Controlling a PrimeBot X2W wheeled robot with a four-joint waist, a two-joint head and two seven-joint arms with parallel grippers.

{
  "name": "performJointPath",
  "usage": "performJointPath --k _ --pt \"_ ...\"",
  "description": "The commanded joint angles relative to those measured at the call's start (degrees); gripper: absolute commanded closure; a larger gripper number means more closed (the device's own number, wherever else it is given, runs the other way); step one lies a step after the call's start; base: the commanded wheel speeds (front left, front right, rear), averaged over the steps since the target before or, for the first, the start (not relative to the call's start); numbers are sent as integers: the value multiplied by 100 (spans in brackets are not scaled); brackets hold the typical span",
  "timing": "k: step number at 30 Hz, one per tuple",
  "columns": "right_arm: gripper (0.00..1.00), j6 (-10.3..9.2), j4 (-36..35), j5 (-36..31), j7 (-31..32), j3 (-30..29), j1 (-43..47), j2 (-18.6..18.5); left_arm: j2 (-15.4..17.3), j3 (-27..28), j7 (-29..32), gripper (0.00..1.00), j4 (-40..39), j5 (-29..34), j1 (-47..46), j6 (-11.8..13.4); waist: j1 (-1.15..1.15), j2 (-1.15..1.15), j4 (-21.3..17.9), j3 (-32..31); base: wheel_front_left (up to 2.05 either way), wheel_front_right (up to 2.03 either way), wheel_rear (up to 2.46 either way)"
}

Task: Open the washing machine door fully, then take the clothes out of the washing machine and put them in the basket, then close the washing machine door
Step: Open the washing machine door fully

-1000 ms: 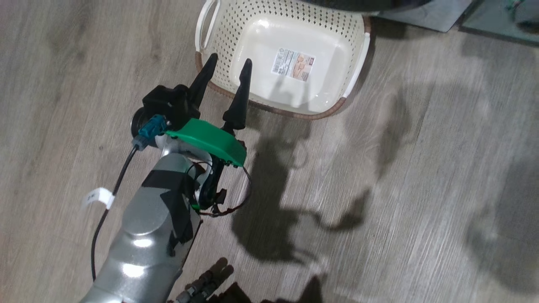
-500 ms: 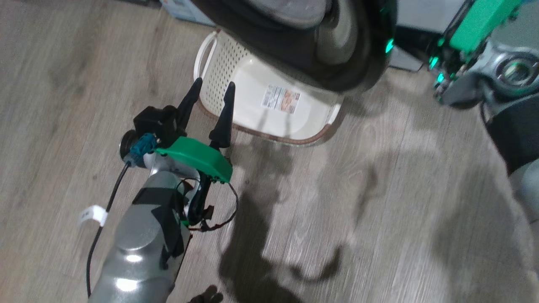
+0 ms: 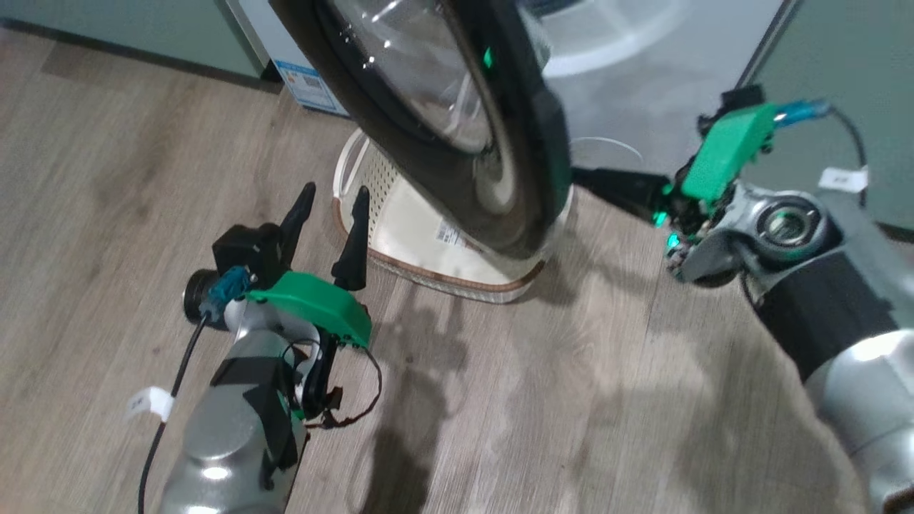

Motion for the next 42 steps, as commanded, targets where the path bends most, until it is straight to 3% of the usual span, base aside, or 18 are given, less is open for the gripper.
performJointPath --k 1,15,27,28,29,30,31,42 --pt "100 25 -212 81 -54 60 -11 186 152 221 -36 0 -147 47 -13 -25 1 0 5 -61 0 0 0" --pt "100 25 -367 1034 -473 1179 115 187 152 344 -36 0 -125 97 120 -66 1 0 95 -285 0 0 0" --pt "100 25 -42 1089 -818 1069 171 187 152 533 -36 0 -102 182 254 -83 1 0 -71 -515 0 0 0" --pt "74 25 -24 1064 -877 1018 194 187 152 570 -36 0 -91 198 261 -91 1 0 -97 -540 0 0 0" --pt "57 25 -20 1045 -899 979 228 187 152 609 -36 0 -79 220 265 -105 1 0 -123 -569 0 0 0" --pt "47 25 -25 1012 -917 942 268 187 152 649 -36 0 -69 251 269 -122 1 0 -153 -603 0 0 0" --pt "0 25 -28 969 -975 888 310 187 152 693 -36 0 -58 283 274 -141 1 0 -184 -640 0 0 0" --pt "0 25 -525 328 -1691 309 1034 178 261 1121 -36 0 2 535 458 -286 1 0 -611 -1106 0 0 0"
